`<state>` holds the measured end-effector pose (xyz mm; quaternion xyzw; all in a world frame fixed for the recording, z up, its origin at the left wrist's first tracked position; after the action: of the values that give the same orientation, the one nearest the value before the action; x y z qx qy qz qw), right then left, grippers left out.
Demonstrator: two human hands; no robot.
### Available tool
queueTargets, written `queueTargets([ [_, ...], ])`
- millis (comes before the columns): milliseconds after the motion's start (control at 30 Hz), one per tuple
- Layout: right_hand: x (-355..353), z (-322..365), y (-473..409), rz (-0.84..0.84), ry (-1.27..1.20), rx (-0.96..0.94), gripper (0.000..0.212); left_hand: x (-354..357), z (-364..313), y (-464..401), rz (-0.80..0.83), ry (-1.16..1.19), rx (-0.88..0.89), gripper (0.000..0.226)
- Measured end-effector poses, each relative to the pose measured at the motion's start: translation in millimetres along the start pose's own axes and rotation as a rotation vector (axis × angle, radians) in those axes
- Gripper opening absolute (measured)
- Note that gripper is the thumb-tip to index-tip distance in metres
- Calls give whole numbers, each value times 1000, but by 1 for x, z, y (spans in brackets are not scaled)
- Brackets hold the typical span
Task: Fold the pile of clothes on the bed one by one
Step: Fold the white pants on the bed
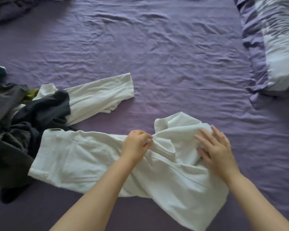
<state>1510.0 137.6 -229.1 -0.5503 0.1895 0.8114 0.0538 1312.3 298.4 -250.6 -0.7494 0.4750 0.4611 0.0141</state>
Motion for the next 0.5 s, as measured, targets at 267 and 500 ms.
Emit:
queueTargets([
  [267,0,-54,-14,233,-559,40,49,10,-13,-22,286,-179,90,18],
  [500,-15,-54,-9,195,-880,112,6,-10,7,-5,311,210,-16,15],
])
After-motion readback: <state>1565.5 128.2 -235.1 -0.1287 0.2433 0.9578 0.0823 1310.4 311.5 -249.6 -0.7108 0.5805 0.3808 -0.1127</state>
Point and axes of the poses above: each hand's wrist, its own y-axis away from the middle knuckle, its own x-axis out of the palm, z = x × y, the point moved 6 cm from there along -y, towards the middle knuckle, and after that the axes turned 13 degrees about z, right-handed, at the moved point
